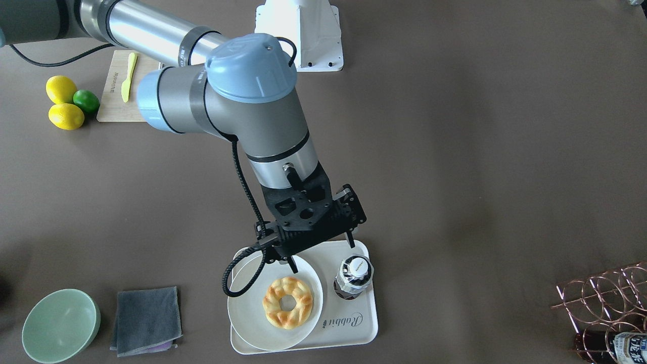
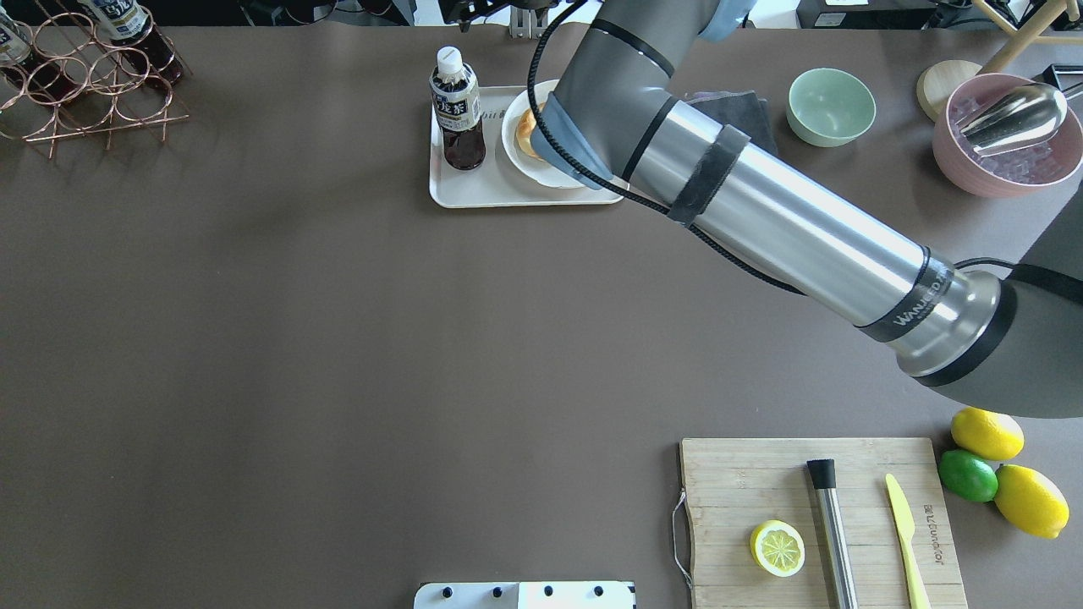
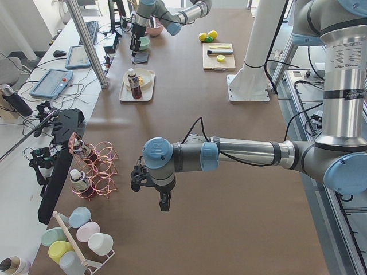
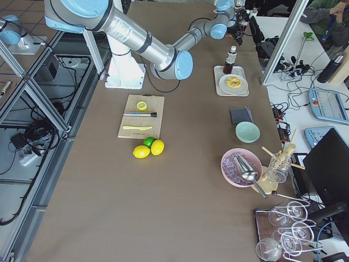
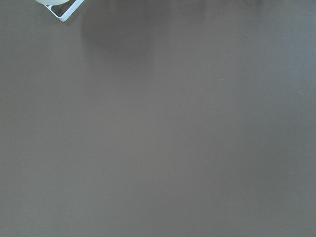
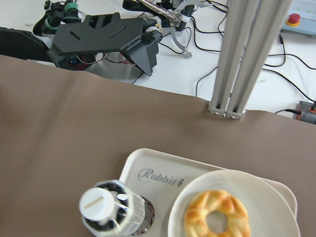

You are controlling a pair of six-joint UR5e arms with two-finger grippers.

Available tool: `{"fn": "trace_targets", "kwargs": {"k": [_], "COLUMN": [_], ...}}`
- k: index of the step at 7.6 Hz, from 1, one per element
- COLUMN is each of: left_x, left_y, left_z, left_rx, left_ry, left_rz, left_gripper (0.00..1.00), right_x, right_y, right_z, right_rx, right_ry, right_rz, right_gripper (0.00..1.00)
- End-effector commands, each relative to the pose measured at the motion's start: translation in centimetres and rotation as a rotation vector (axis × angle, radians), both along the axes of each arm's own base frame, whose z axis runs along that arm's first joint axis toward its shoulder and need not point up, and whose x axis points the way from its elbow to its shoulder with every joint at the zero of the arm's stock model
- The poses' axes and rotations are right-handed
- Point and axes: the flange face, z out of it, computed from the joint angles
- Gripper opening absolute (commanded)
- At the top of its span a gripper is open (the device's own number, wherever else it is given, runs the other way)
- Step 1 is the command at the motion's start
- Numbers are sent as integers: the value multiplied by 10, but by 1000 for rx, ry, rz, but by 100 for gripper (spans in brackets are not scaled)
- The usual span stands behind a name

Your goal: Place tea on tray

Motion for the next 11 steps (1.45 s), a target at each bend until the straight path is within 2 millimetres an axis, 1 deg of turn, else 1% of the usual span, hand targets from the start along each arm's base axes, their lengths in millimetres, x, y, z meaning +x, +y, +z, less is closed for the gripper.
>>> {"fn": "trace_targets", "kwargs": {"k": [1,2,3,4,5,6,7,8,9,10,11], "left_x": [2,2,2,2,2,2,2,2,2,3,3], "left_y": [0,0,-1,0,-1,0,0,1,11,12,12], "left_z": [-6,-9,-10,-13,-15,-16,-18,-18,-8,-5,-6], "left_rx": [12,19,23,29,31,36,36,37,23,24,41], "left_ry": [0,4,4,3,5,6,6,6,2,-5,-8], "left_rz": [4,4,4,2,1,2,1,2,3,9,12], "left_gripper": [99,99,99,99,99,99,99,99,99,99,99], "right_x": [126,165,215,264,320,365,402,441,477,508,524], "right_y": [7,41,70,97,123,147,170,194,211,220,224], "right_z": [112,181,246,312,377,432,482,522,547,556,556], "right_rx": [-218,-237,-250,-270,-262,-270,-292,-317,-351,-433,-490], "right_ry": [44,122,190,259,338,398,444,469,479,474,435], "right_rz": [-20,-43,-53,-101,-146,-188,-229,-247,-247,-232,-215], "right_gripper": [100,100,100,100,100,100,100,100,100,100,100]}}
